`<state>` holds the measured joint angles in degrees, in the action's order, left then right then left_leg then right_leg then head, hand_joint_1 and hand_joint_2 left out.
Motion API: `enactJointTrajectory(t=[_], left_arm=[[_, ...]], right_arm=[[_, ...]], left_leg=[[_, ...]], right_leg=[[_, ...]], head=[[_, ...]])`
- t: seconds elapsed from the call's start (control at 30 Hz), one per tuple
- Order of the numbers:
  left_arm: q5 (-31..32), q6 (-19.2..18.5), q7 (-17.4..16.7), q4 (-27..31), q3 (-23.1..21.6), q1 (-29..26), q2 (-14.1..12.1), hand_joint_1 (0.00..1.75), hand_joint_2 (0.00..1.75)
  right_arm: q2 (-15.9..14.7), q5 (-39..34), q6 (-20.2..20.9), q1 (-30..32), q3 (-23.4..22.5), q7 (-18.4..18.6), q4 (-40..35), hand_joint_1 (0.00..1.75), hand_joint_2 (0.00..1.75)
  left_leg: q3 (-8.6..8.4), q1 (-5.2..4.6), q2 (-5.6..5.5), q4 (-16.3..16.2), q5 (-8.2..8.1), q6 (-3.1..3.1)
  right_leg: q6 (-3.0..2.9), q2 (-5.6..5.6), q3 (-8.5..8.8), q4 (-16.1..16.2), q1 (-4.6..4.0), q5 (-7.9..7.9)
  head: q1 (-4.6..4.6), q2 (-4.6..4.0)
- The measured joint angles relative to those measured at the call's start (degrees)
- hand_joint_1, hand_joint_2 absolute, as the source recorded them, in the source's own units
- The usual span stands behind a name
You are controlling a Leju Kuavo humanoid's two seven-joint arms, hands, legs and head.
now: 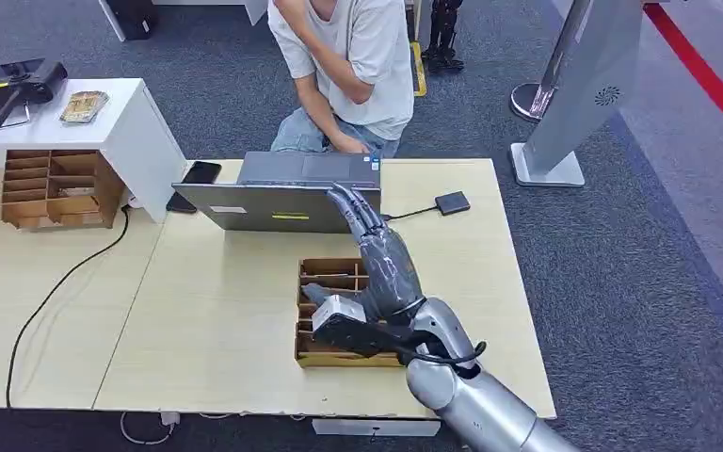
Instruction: Pass the card to the sensor for recognition and then transmit it.
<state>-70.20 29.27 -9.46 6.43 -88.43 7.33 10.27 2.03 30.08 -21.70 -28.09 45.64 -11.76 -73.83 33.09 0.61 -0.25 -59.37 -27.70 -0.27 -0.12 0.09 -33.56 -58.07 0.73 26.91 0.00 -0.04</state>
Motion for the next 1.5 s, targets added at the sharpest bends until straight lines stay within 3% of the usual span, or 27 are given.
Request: enactJointTrajectory(t=[0.8,1.3,1.5], left_arm=[[-0.7,0.0,0.0,0.0,0.0,0.0,0.0,0.00,0.00],[-0.8,0.0,0.4,0.0,0.0,0.0,0.0,0.00,0.00],[-0.9,0.0,0.4,0.0,0.0,0.0,0.0,0.00,0.00]], right_arm=[[-2.4,11.2,1.3,-0.6,1.6,4.5,1.9,0.00,1.75],[-4.4,11.8,1.6,-0.6,1.8,4.8,1.9,0.00,1.75],[-5.5,12.0,3.9,-0.6,1.8,5.2,1.9,0.00,1.75]], left_leg=[[0.00,0.00,0.00,0.0,0.00,0.00],[0.00,0.00,0.00,0.0,0.00,0.00],[0.00,-0.01,0.00,0.0,0.00,0.00]], right_leg=[[0.00,0.00,0.00,0.0,0.00,0.00],[0.00,0.00,0.00,0.0,0.00,0.00],[0.00,0.00,0.00,0.0,0.00,0.00]], head=[[-0.02,0.00],[0.00,0.00],[-0.02,0.00]])
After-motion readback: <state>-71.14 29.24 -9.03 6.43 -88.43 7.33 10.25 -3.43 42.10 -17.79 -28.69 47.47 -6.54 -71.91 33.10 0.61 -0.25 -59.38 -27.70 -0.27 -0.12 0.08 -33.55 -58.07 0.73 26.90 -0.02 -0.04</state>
